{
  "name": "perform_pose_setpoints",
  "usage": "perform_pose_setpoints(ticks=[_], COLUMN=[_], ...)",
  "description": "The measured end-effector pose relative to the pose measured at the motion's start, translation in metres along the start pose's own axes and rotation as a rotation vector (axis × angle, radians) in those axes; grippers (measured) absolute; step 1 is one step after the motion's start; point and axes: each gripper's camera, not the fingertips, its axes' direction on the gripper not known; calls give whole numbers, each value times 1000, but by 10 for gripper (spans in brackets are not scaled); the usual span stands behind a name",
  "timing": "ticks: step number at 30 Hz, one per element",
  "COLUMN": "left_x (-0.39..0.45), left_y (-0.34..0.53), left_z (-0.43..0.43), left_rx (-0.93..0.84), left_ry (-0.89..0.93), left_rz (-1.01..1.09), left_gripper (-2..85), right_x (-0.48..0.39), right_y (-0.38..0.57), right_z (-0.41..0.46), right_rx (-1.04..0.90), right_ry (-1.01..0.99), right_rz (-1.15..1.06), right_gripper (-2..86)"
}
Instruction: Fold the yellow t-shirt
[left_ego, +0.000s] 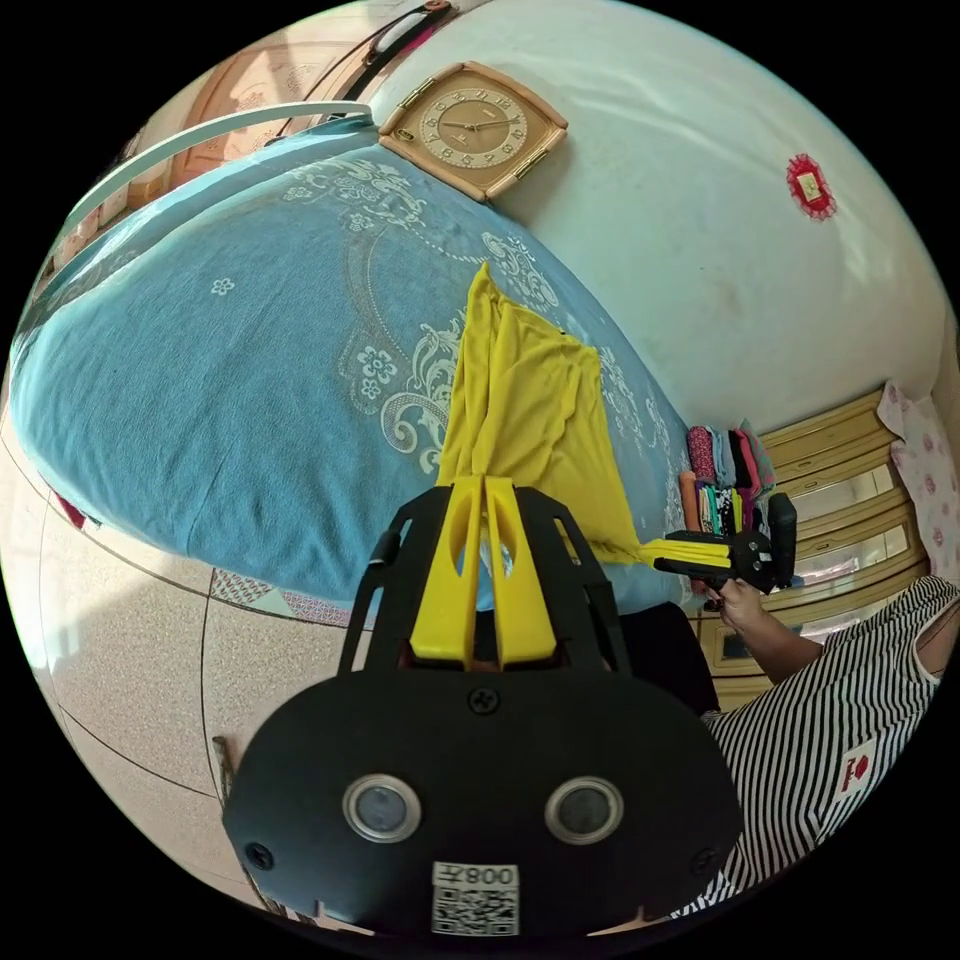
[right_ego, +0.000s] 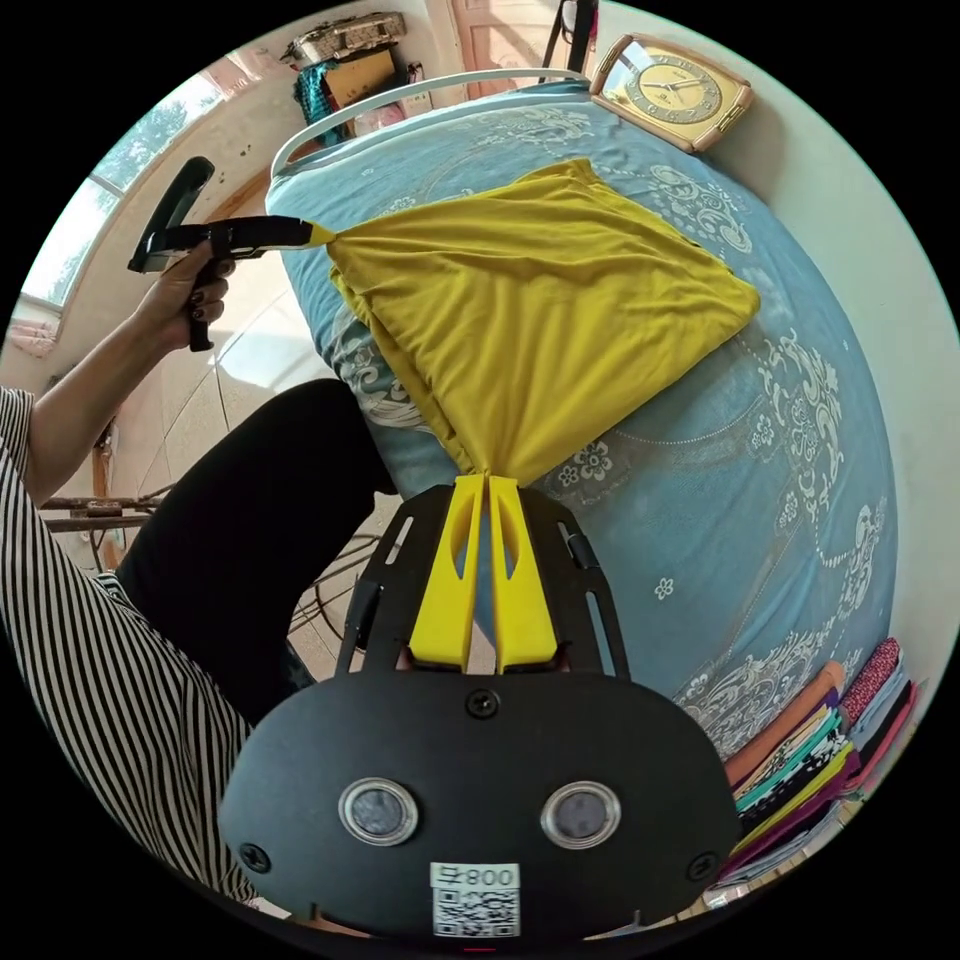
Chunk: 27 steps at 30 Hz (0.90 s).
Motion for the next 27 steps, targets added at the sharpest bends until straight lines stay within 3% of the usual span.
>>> perform_pose_setpoints(ticks=[14, 21, 27], left_x=[-20, -16, 33], left_y=[-44, -69, -150], left_z=[47, 46, 71], left_rx=[-89, 15, 59], left_ry=[-54, -21, 19], left_rz=[-41, -74, 119], left_gripper=[3, 15, 59], right_x=[6, 16, 22], right_y=[42, 64, 79], right_z=[49, 58, 71], right_rx=[-80, -46, -33], right_ry=[-34, -65, -61], right_rz=[7, 45, 41], right_gripper=[7, 7, 7])
